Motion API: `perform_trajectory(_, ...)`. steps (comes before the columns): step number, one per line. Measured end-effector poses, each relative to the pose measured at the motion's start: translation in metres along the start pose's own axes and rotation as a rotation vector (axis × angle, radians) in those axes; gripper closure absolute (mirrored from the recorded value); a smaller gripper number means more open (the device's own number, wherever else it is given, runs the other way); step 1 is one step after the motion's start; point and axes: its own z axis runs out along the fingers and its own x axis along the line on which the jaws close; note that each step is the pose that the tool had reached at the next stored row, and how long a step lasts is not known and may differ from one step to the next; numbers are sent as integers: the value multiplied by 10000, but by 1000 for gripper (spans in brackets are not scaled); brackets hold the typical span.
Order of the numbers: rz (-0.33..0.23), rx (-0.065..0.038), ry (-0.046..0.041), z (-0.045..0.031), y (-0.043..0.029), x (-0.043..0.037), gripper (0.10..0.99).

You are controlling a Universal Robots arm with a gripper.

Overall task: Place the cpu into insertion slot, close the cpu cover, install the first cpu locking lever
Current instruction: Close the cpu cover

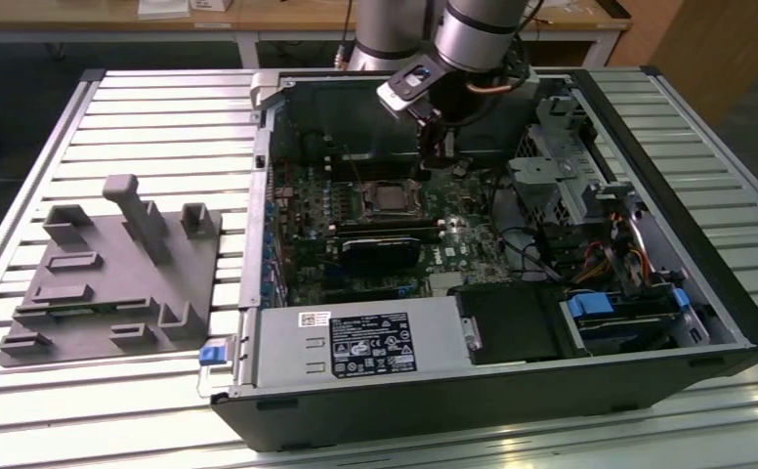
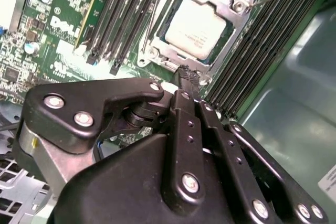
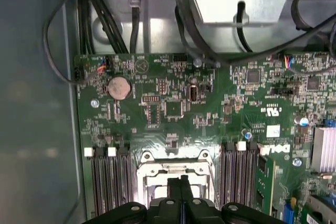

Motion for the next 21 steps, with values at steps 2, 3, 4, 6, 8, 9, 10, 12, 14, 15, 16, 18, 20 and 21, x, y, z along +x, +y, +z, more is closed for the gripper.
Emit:
perform_trajectory(2, -4, -88, 1, 5, -32, -1, 980)
perform_trajectory(3, -10, -149, 2, 8, -43, -2, 980)
perform_trajectory(4, -16, -218, 3, 11, -54, -2, 980)
perform_trajectory(6, -36, -382, 7, 17, -70, -3, 980)
perform_trajectory(8, -61, -545, 10, 22, -82, -3, 980)
perform_trajectory(9, -74, -611, 11, 24, -89, -3, 980)
perform_trajectory(10, -88, -671, 11, 26, -96, -3, 980)
perform_trajectory(12, -116, -783, 10, 31, -110, -4, 980)
perform_trajectory(14, -149, -889, 11, 36, -124, -4, 980)
perform_trajectory(15, -167, -934, 11, 38, -131, -5, 980)
perform_trajectory(16, -186, -976, 9, 40, -137, -5, 980)
perform_trajectory(18, -229, -1066, 8, 45, -148, -5, 980)
perform_trajectory(20, -286, -1158, 4, 49, -155, -6, 980)
perform_trajectory(21, -320, -1200, 3, 52, -160, -6, 980)
